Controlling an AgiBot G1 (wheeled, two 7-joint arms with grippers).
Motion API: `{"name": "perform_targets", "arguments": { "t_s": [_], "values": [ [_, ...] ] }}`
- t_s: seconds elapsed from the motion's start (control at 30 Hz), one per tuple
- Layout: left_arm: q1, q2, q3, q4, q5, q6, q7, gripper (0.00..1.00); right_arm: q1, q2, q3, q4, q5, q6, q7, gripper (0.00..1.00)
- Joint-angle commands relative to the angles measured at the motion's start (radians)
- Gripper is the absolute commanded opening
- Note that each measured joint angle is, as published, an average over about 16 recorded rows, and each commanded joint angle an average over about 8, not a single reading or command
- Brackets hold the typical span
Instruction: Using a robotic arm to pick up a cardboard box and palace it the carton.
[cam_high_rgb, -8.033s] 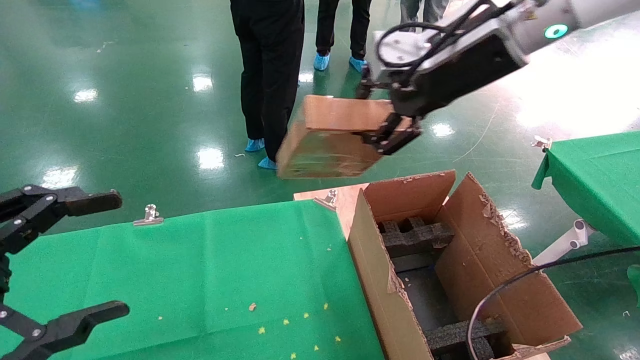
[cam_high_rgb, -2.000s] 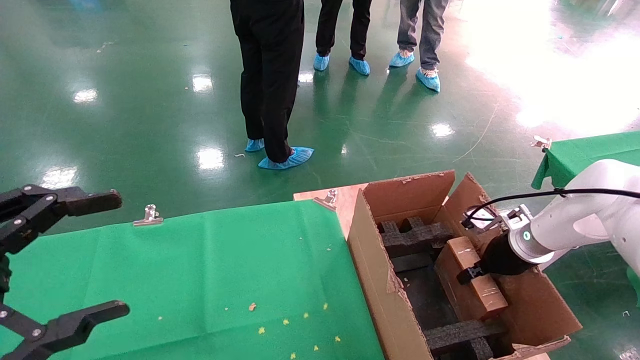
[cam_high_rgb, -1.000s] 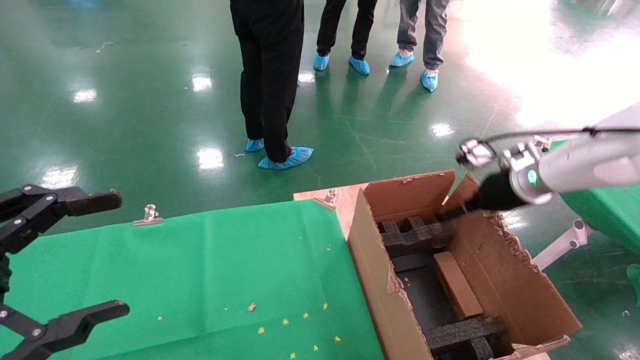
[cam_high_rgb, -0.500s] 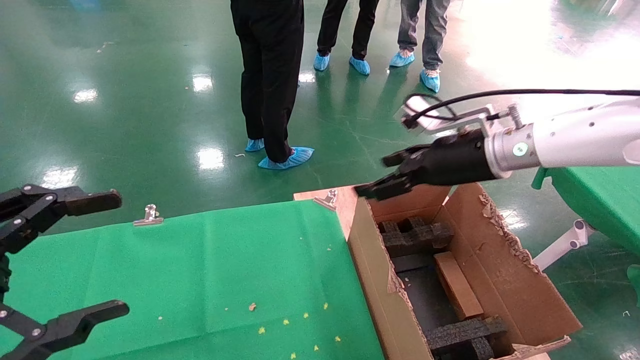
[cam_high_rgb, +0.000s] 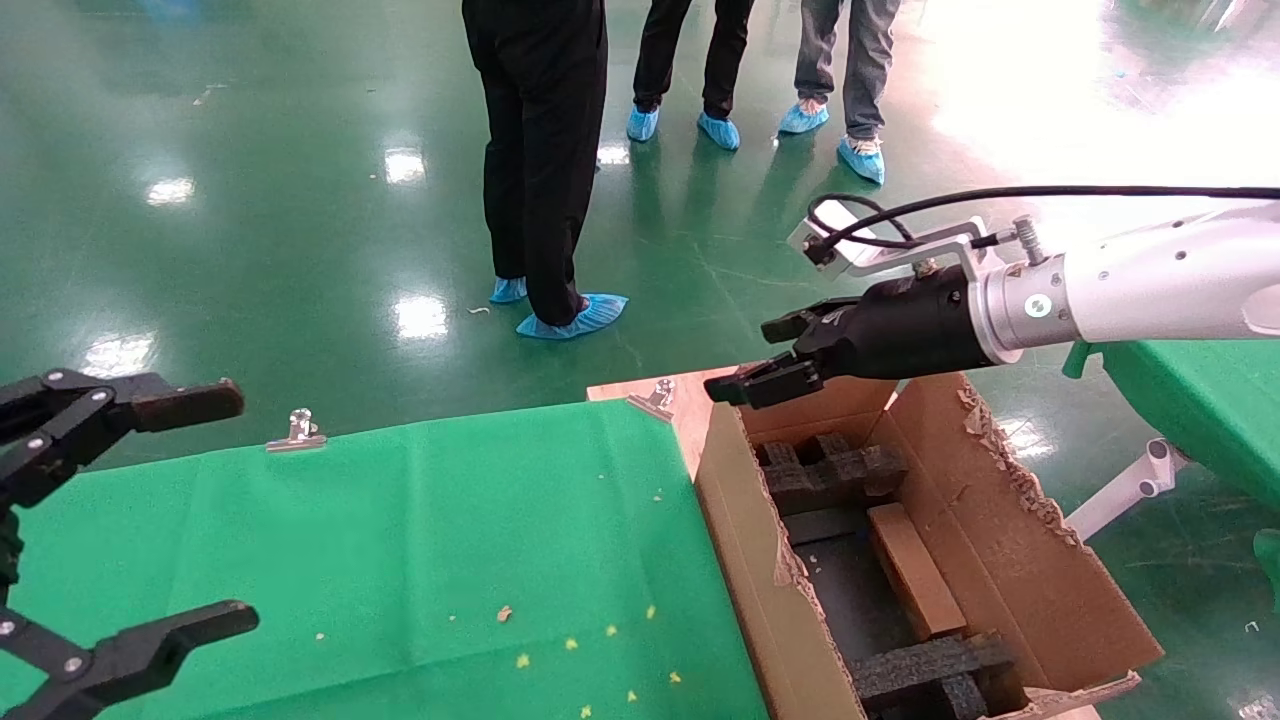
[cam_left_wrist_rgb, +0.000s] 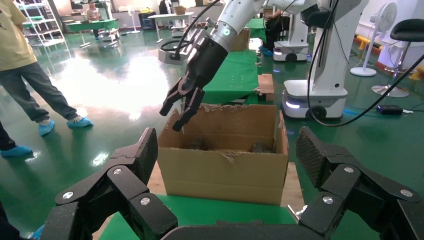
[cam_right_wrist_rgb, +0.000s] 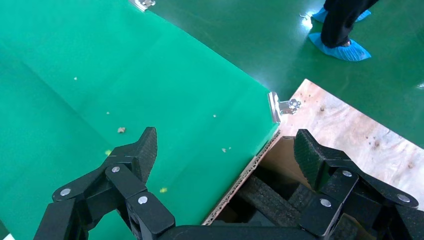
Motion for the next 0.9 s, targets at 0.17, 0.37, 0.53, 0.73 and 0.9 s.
{"name": "perform_targets", "arguments": {
  "t_s": [0.17,0.37,0.53,0.73,0.9],
  "values": [
    [0.0,0.0,0.0,0.0,0.0,0.0,0.0,1.0,-0.04,0.0,0.058,0.016,0.007,-0.021,-0.018,1.0],
    [0.0,0.0,0.0,0.0,0.0,0.0,0.0,1.0,-0.125,0.003,0.184,0.063,0.031,-0.068,-0.06,1.0],
    [0.0,0.0,0.0,0.0,0.0,0.0,0.0,1.0,-0.197,0.006,0.29,0.102,0.05,-0.107,-0.095,1.0],
    [0.0,0.0,0.0,0.0,0.0,0.0,0.0,1.0,-0.278,0.01,0.411,0.148,0.072,-0.152,-0.135,1.0],
    [0.0,0.0,0.0,0.0,0.0,0.0,0.0,1.0,-0.343,0.013,0.507,0.184,0.09,-0.188,-0.167,1.0]
  ]
}}
